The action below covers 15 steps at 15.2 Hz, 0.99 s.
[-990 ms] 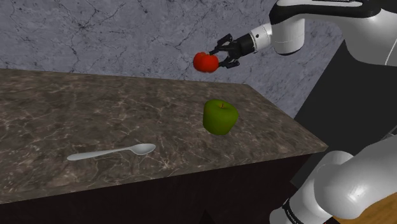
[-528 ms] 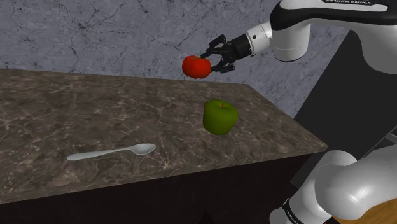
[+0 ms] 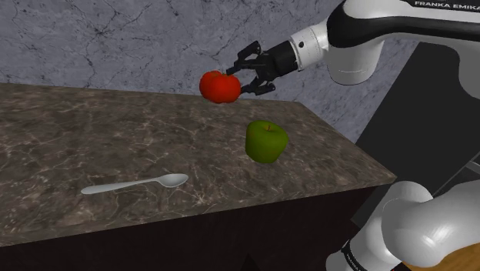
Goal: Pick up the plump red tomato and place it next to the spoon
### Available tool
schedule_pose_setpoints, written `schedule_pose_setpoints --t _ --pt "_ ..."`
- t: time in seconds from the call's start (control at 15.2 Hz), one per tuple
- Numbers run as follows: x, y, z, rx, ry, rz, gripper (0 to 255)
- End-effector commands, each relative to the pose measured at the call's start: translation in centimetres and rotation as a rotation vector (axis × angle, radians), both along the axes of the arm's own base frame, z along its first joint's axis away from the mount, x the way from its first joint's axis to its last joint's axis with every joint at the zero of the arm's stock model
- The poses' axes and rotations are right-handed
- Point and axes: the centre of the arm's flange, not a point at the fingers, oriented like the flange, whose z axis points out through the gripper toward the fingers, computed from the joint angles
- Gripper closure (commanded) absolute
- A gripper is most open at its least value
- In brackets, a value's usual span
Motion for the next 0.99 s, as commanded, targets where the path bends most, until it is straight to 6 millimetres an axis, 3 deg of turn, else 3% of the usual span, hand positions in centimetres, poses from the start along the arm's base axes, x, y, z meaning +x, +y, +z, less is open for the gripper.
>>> schedule_pose_setpoints --t 0.0,0.4,0.92 --pt "-1.4 2.4 0.0 0.001 0.000 -0.002 255" --pt "-4.8 9.0 0.0 0.001 0.000 -0.002 255" --pt "-4.8 9.0 -4.2 0.001 0.000 -0.002 255"
